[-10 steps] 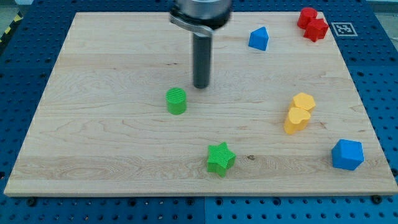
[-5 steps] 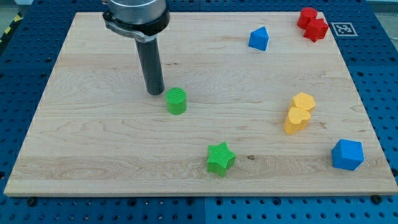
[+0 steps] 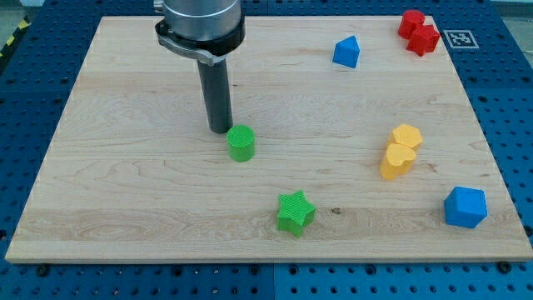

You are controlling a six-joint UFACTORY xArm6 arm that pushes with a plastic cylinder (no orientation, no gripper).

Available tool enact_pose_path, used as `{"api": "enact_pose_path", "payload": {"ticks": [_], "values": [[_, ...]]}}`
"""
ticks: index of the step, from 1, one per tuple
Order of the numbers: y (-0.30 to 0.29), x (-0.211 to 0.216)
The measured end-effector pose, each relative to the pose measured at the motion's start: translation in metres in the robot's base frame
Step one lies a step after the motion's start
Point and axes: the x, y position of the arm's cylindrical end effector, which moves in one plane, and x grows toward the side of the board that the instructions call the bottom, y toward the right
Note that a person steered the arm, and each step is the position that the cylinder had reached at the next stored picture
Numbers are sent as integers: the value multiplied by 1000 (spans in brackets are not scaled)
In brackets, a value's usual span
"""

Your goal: Slide the green circle to the green star

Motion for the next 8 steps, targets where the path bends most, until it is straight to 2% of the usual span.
{"api": "enact_pose_path", "payload": {"ticks": [3,8], "values": [[7,11],[70,66]]}}
